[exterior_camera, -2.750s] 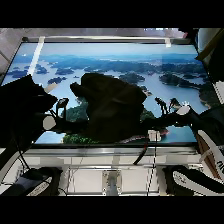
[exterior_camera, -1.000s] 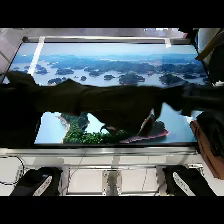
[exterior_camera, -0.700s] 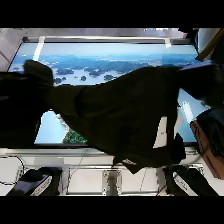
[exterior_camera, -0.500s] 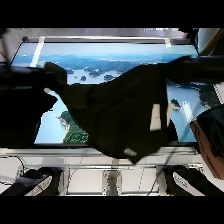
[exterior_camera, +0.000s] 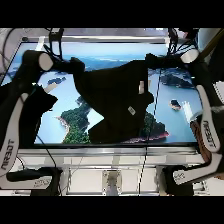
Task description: Fold the clothes and pants, and hang the long-sleeved shirts on hangers.
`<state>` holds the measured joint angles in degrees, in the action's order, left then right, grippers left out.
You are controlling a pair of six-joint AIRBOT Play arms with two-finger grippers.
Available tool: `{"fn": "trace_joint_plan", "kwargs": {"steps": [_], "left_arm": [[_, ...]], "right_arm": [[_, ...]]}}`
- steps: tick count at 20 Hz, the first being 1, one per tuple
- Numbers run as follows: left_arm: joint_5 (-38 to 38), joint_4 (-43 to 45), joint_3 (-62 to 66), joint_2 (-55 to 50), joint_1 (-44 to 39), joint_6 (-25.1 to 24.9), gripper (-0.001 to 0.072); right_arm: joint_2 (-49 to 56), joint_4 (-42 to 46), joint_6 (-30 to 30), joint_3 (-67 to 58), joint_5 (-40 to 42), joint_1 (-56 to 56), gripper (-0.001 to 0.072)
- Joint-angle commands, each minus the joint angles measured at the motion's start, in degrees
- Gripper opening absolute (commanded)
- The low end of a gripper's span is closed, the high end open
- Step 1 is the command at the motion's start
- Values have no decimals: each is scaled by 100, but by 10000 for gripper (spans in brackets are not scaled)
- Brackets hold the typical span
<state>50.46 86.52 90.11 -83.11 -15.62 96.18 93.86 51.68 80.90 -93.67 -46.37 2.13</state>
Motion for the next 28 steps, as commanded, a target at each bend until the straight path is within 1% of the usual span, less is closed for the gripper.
{"fn": "trace_joint_plan", "kwargs": {"steps": [1,2,3,4,5,7,8,9,10,11,12,13,15,16,17,18,20,23,26,27,28], "left_arm": [[-796,44,42,-463,9,245,209],[-776,42,42,-435,59,245,643],[-623,39,42,-337,142,262,691],[-313,39,42,-179,249,262,694],[164,42,42,37,376,264,693],[1322,44,-50,501,592,254,694],[1784,39,-319,804,643,247,694],[2050,31,-769,1150,643,280,693],[2135,-144,-1475,1602,570,345,693],[2017,-455,-2267,2074,479,470,694],[1679,-981,-3176,2612,341,597,693],[1154,-1600,-3998,3086,210,638,694],[-138,-2977,-5501,3866,-90,632,693],[-496,-3318,-6028,4074,-254,632,693],[-634,-3464,-6443,4181,-407,645,693],[-636,-3508,-6765,4194,-540,763,693],[-872,-3580,-7084,4164,-730,822,693],[-1600,-3563,-7110,4033,-859,820,692],[-1598,-3672,-7110,3528,-863,796,692],[-1681,-3821,-7110,3355,-863,734,691],[-1849,-4105,-7110,3195,-885,476,691]], "right_arm": [[713,-205,678,-4,1794,-118,194],[697,-212,675,-15,2033,-138,475],[673,-179,667,-103,1982,-216,532],[640,-76,645,-293,1580,-376,531],[601,179,640,-522,1021,-579,530],[459,874,492,-984,-503,-1113,530],[358,1056,385,-1097,-1211,-1368,529],[210,1132,155,-1110,-1808,-1631,527],[74,1180,-116,-1108,-2321,-1834,524],[-66,1182,-348,-1086,-2789,-2013,494],[-219,1178,-557,-1025,-3141,-2135,486],[-343,1176,-704,-960,-3366,-2194,486],[-492,1102,-756,-905,-3582,-2216,487],[-507,940,-756,-905,-3615,-2194,487],[-507,767,-754,-905,-3615,-2175,487],[-505,651,-754,-905,-3611,-2124,487],[-505,601,-758,-905,-3611,-1985,487],[-505,595,-844,-905,-3569,-1716,487],[-505,597,-846,-905,-3506,-1482,487],[-505,599,-859,-905,-3491,-1429,487],[-505,599,-859,-905,-3464,-1392,487]]}}
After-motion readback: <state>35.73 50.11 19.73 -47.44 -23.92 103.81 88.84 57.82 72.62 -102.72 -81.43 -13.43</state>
